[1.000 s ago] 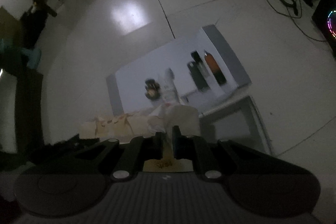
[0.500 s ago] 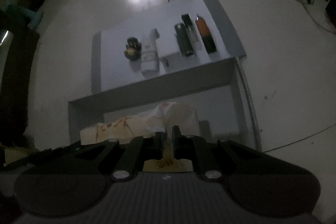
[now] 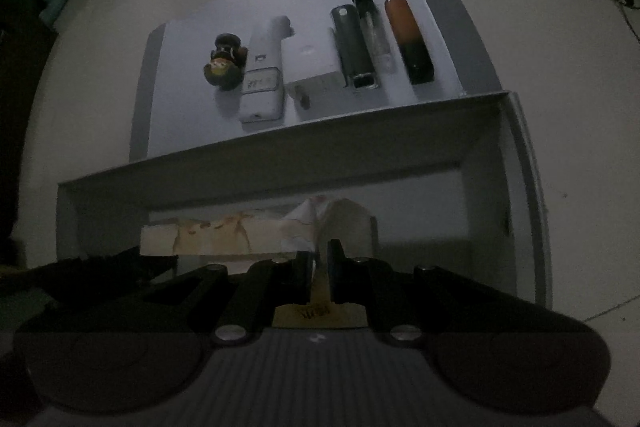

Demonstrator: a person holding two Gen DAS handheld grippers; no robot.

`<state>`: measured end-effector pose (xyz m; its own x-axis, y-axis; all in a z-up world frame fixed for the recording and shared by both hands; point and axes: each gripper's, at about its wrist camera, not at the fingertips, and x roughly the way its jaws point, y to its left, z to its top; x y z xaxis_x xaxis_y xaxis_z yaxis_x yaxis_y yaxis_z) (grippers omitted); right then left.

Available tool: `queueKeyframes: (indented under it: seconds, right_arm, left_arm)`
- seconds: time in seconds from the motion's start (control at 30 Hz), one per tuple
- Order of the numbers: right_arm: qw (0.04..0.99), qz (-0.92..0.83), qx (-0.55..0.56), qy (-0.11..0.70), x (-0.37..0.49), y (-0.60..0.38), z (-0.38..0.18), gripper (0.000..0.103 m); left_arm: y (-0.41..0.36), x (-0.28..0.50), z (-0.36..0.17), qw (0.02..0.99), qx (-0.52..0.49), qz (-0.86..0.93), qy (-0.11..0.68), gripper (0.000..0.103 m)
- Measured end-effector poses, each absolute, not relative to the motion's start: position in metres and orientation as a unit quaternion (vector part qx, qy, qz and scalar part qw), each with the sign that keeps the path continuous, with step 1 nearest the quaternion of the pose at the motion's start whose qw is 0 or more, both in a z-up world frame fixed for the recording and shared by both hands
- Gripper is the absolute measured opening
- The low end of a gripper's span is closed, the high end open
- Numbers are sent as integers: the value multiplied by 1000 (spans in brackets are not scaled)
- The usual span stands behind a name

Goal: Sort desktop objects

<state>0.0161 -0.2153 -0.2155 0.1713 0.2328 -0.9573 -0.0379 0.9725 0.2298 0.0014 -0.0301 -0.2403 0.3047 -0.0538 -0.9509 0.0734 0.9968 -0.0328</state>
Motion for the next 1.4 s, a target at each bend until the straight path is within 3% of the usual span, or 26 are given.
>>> queueKeyframes:
  seconds: [0.37,0.47,0.6,0.67,0.73,0.8,1.07,1.17,1.23,1.33,1.4]
  right_arm:
    - [763,91,74,635,16,-222,-227,9]
    - [764,87,78,635,15,-223,-226,13]
    - [764,80,79,635,16,-225,-223,25]
    - [764,77,80,635,16,-226,-221,28]
    - [764,73,81,635,17,-227,-219,41]
    - [765,70,81,635,17,-228,-217,46]
    - [769,61,80,631,17,-230,-202,47]
    - [774,61,80,625,15,-231,-186,47]
    - [779,65,79,619,12,-233,-168,47]
    - [789,80,87,603,3,-236,-135,57]
    - [799,100,95,586,-7,-235,-106,58]
  left_arm:
    - [-34,11,-256,806,16,-36,590,8]
    - [-35,10,-257,805,22,-36,592,8]
    - [-36,10,-258,804,28,-34,593,11]
    - [-36,8,-257,805,33,-34,591,15]
    - [-36,7,-256,807,37,-33,589,35]
    - [-35,5,-254,811,40,-31,583,43]
    - [-29,-5,-240,814,36,-41,579,49]
    - [-23,-13,-221,824,35,-46,563,64]
    - [-19,-22,-206,836,47,-46,546,82]
    - [-5,-31,-180,844,48,-28,533,82]
    - [5,-33,-158,850,30,-10,526,82]
